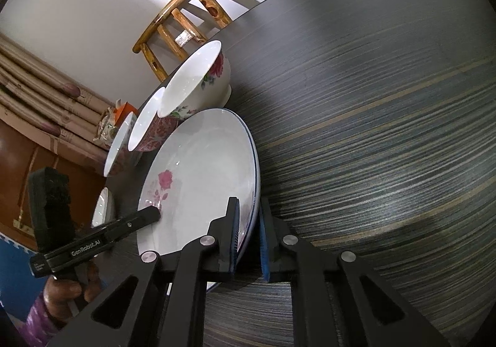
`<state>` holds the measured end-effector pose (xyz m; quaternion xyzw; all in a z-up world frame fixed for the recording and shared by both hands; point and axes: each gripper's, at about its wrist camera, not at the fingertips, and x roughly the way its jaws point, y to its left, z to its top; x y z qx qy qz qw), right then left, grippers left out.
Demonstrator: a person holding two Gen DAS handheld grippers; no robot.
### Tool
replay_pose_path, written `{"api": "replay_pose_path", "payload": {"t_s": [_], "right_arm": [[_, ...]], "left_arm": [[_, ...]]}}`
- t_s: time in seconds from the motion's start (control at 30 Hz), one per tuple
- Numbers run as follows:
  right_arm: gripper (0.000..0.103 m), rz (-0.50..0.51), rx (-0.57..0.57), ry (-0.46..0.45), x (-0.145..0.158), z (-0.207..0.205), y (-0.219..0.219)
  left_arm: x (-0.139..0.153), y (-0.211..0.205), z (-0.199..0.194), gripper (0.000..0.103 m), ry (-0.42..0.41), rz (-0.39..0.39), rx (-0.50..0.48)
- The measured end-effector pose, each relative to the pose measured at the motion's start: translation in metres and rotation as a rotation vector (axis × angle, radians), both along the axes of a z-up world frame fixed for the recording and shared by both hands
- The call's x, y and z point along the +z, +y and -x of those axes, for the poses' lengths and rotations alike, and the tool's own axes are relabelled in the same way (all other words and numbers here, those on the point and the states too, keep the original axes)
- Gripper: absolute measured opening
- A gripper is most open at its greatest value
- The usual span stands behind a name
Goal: Organize plates and bowls
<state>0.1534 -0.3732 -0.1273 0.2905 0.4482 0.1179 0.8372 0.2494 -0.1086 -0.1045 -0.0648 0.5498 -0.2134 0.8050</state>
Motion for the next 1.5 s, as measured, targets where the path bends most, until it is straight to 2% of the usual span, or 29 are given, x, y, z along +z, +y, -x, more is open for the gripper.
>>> {"api": "replay_pose_path", "payload": {"t_s": [0.13,0.5,0.83,1.13,1.5], "right_arm": [[0.011,0.053,0.020,-0.015,0.003,0.002,0.007],[0.012,0.040,0.067,-0.010,0.003,0.016,0.028],[0.012,0.044,0.134,-0.016,0.017,0.014,0.061],[0.012,0.050,0.218,-0.019,0.029,0.007,0.110],[0.012,0.055,0.344,-0.029,0.048,-0.017,0.197]], "left_arm": [[0.004,0.009,0.012,0.011,-0.023,0.000,0.010],[0.014,0.049,0.035,0.011,-0.047,-0.005,0.062],[0.028,0.093,0.053,0.011,-0.072,-0.003,0.134],[0.046,0.152,0.069,0.011,-0.102,-0.003,0.232],[0.060,0.234,0.077,0.011,-0.134,-0.008,0.369]]}}
